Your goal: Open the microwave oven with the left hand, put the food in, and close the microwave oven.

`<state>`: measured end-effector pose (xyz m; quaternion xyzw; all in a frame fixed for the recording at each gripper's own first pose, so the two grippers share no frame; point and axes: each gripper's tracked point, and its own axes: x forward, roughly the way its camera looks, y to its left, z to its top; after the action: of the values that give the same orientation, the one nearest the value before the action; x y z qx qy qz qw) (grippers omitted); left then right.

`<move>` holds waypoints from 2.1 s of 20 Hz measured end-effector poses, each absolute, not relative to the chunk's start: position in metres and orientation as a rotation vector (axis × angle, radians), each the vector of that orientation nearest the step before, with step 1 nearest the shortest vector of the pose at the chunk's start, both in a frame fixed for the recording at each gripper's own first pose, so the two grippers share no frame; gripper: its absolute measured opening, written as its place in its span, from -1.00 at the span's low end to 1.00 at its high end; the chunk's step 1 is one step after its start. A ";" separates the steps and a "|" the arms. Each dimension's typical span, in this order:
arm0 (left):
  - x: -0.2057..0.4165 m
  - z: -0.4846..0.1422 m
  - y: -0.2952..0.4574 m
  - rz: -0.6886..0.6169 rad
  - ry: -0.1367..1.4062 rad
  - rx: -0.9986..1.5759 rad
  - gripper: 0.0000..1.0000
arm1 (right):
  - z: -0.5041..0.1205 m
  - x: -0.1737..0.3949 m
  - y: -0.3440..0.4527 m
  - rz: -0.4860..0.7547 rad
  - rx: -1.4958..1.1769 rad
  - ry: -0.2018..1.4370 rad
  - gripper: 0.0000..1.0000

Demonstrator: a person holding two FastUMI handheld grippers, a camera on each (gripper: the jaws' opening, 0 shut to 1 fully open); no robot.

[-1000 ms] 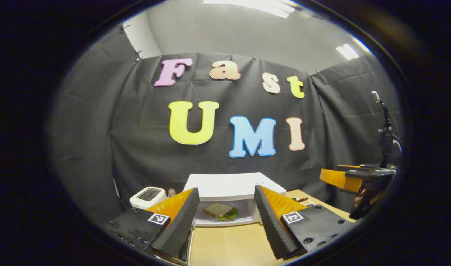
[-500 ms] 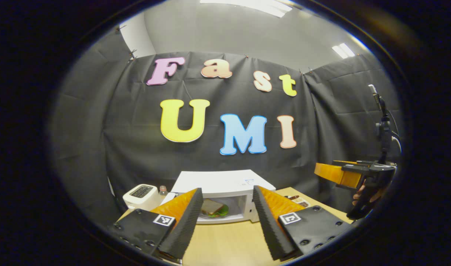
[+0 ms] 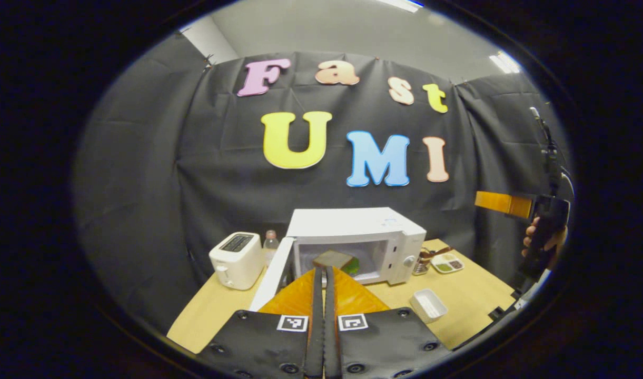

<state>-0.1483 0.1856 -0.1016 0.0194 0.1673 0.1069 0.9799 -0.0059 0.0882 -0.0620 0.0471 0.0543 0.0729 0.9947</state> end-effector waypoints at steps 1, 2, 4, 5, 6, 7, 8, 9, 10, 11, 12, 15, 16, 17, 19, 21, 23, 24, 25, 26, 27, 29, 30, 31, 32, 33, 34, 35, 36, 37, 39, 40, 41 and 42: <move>-0.159 -0.106 0.205 0.255 0.352 0.035 -0.86 | -0.061 -0.005 0.090 0.149 0.088 0.109 0.94; -0.169 -0.111 0.225 0.295 0.365 0.036 -0.86 | -0.063 -0.005 0.090 0.148 0.083 0.107 0.94; -0.191 -0.120 0.261 0.377 0.389 0.041 -0.86 | -0.063 -0.005 0.092 0.148 0.084 0.108 0.94; -0.198 -0.122 0.274 0.401 0.394 0.034 -0.86 | -0.064 -0.004 0.095 0.152 0.082 0.110 0.94; -0.205 -0.127 0.282 0.417 0.401 0.027 -0.82 | -0.065 -0.003 0.098 0.157 0.078 0.113 0.94; -0.209 -0.137 0.289 0.429 0.417 0.024 -0.82 | -0.065 -0.001 0.100 0.162 0.073 0.116 0.94; -0.214 -0.149 0.294 0.433 0.437 0.026 -0.82 | -0.067 0.000 0.102 0.169 0.070 0.118 0.94; -0.220 -0.160 0.294 0.423 0.463 0.021 -0.82 | -0.068 0.001 0.104 0.175 0.069 0.121 0.94; -0.225 -0.171 0.293 0.413 0.489 0.020 -0.87 | -0.069 0.002 0.104 0.178 0.067 0.123 0.94; -0.231 -0.179 0.292 0.413 0.512 0.030 -0.87 | -0.070 0.004 0.103 0.178 0.065 0.126 0.94; -0.239 -0.187 0.291 0.406 0.530 0.032 -0.87 | -0.071 0.005 0.100 0.175 0.067 0.128 0.94; -0.243 -0.197 0.278 0.378 0.560 0.042 -0.86 | -0.074 0.009 0.094 0.170 0.080 0.138 0.94; -0.243 -0.197 0.277 0.377 0.563 0.056 -0.86 | -0.074 0.009 0.093 0.169 0.082 0.138 0.94; -0.244 -0.198 0.275 0.376 0.559 0.060 -0.87 | -0.075 0.010 0.092 0.169 0.084 0.140 0.94; -0.244 -0.197 0.270 0.380 0.554 0.041 -0.82 | -0.078 0.012 0.091 0.175 0.089 0.147 0.94; -0.241 -0.198 0.256 0.372 0.547 0.023 -0.87 | -0.080 0.013 0.089 0.182 0.088 0.152 0.94; -0.235 -0.197 0.238 0.354 0.542 0.014 -0.86 | -0.080 0.014 0.086 0.187 0.087 0.150 0.94; -0.232 -0.196 0.228 0.342 0.540 0.006 -0.86 | -0.081 0.015 0.083 0.187 0.083 0.151 0.94; -0.227 -0.198 0.218 0.327 0.542 -0.003 -0.86 | -0.082 0.017 0.080 0.188 0.084 0.152 0.94; -0.223 -0.199 0.207 0.311 0.543 -0.011 -0.87 | -0.082 0.019 0.079 0.188 0.086 0.156 0.94; -0.216 -0.201 0.196 0.294 0.546 -0.021 -0.87 | -0.083 0.019 0.076 0.187 0.087 0.159 0.94; -0.205 -0.204 0.171 0.255 0.549 -0.031 -0.87 | -0.085 0.020 0.070 0.185 0.087 0.162 0.94; -0.197 -0.206 0.160 0.232 0.547 -0.033 -0.86 | -0.086 0.021 0.066 0.182 0.085 0.162 0.94; -0.189 -0.208 0.149 0.205 0.548 -0.032 -0.86 | -0.086 0.022 0.062 0.178 0.085 0.163 0.94; -0.182 -0.211 0.142 0.186 0.554 -0.034 -0.86 | -0.088 0.024 0.057 0.172 0.083 0.166 0.94; -0.174 -0.213 0.134 0.168 0.557 -0.035 -0.86 | -0.089 0.025 0.052 0.167 0.083 0.169 0.94; -0.165 -0.216 0.126 0.148 0.558 -0.041 -0.87 | -0.091 0.025 0.048 0.162 0.083 0.170 0.94; -0.156 -0.216 0.117 0.127 0.557 -0.049 -0.86 | -0.092 0.026 0.043 0.156 0.082 0.175 0.94; -0.147 -0.216 0.109 0.108 0.554 -0.052 -0.86 | -0.095 0.028 0.039 0.151 0.081 0.180 0.93; -0.138 -0.217 0.103 0.094 0.551 -0.051 -0.86 | -0.097 0.029 0.036 0.145 0.082 0.186 0.94; -0.122 -0.218 0.091 0.068 0.546 -0.056 -0.86 | -0.099 0.033 0.029 0.134 0.085 0.193 0.94; -0.114 -0.219 0.084 0.053 0.543 -0.063 -0.86 | -0.099 0.035 0.026 0.129 0.085 0.195 0.94; -0.105 -0.220 0.077 0.041 0.542 -0.072 -0.87 | -0.098 0.038 0.023 0.124 0.082 0.196 0.94; -0.097 -0.223 0.070 0.031 0.540 -0.081 -0.86 | -0.097 0.039 0.020 0.121 0.080 0.193 0.94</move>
<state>-0.0971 0.0699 -0.2233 -0.0401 0.2667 0.0152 0.9628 0.0393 0.0197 -0.0973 0.0397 0.0961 0.0604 0.9927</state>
